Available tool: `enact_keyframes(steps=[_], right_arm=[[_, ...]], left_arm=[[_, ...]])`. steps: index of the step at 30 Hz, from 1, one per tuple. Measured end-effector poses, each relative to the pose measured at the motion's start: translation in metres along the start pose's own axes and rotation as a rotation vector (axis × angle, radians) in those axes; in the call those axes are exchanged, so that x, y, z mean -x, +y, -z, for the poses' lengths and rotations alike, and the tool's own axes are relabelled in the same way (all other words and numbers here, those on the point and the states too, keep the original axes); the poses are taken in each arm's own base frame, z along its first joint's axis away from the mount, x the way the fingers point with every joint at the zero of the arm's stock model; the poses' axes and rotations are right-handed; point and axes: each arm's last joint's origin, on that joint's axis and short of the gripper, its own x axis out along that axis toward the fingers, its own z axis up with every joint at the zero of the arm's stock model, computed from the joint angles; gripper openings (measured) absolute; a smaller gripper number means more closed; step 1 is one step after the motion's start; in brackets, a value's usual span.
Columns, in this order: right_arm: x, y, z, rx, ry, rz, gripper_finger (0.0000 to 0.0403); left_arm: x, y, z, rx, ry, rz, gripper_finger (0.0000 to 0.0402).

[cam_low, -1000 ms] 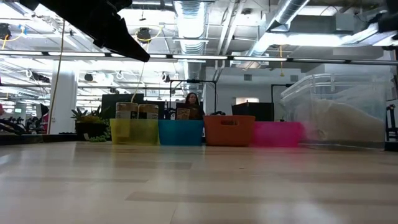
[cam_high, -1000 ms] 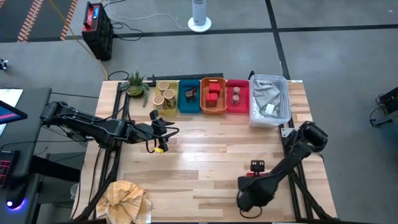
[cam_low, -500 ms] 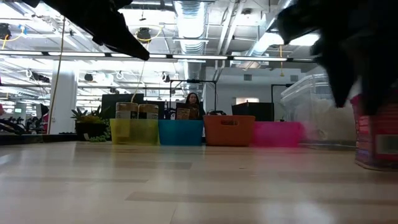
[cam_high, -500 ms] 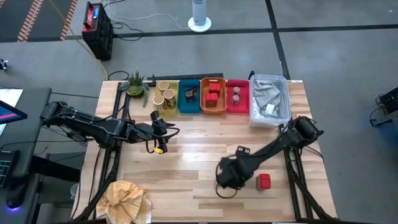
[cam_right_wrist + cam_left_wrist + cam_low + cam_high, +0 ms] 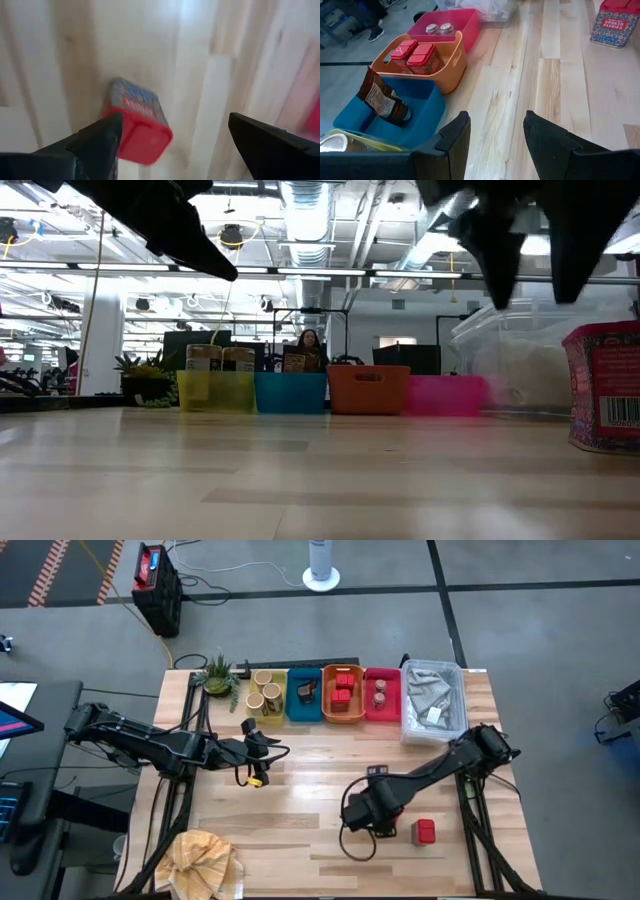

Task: Sort spices by type
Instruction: Put the left red spice container into the orange bin

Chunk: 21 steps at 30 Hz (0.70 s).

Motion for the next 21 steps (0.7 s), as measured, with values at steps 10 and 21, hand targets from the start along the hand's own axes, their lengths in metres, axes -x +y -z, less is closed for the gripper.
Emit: enact_keyframes(steps=[10, 21], right_arm=[[0.01, 0.042, 0.012, 0.508, -0.088, -0.023, 0.0388], [-0.012, 0.061, 0.029, 0.76, -0.036, 0.065, 0.0388]], left_arm=[[0.0, 0.0, 0.004, 0.0, 0.035, -0.002, 0.0173], [0.0, 0.0, 0.004, 0.014, 0.033, -0.002, 0.0173]])
